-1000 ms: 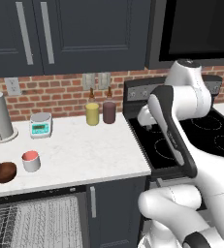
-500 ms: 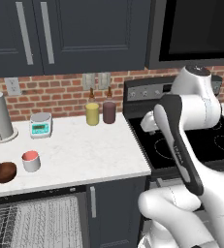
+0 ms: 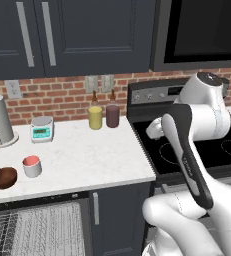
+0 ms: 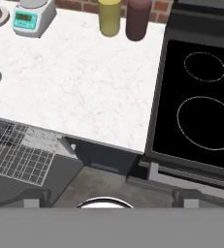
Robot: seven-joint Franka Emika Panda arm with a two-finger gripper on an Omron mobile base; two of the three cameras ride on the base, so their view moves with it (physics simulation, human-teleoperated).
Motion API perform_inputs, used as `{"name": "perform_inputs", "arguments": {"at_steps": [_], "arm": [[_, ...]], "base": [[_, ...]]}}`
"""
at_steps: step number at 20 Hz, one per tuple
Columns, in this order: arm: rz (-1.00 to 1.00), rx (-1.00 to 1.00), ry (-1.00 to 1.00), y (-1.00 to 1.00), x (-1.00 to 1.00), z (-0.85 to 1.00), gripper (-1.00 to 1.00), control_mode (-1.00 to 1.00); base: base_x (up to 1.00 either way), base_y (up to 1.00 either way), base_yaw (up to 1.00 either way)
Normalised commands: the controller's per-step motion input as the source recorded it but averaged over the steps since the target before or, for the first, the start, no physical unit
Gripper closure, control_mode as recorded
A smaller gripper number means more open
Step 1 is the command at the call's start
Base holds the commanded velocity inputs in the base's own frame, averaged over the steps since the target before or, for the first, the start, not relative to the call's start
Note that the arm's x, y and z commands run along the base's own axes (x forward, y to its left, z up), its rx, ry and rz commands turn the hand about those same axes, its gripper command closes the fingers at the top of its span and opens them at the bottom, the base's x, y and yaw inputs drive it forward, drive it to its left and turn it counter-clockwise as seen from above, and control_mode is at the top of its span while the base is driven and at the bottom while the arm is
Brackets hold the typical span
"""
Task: Pick up the cup and bowl from the counter, place them in the dishwasher, and close the dishwasher door.
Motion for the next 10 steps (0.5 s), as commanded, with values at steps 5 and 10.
{"name": "perform_inputs", "arguments": {"at_steps": [5, 10], "arm": [[0.15, 0.00, -0.15, 0.01, 0.00, -0.06, -1.00, -1.00], [0.03, 0.00, -0.03, 0.01, 0.00, -0.02, -1.00, 1.00]], "base": [[0.00, 0.00, 0.00], [0.00, 0.11, 0.15]]}}
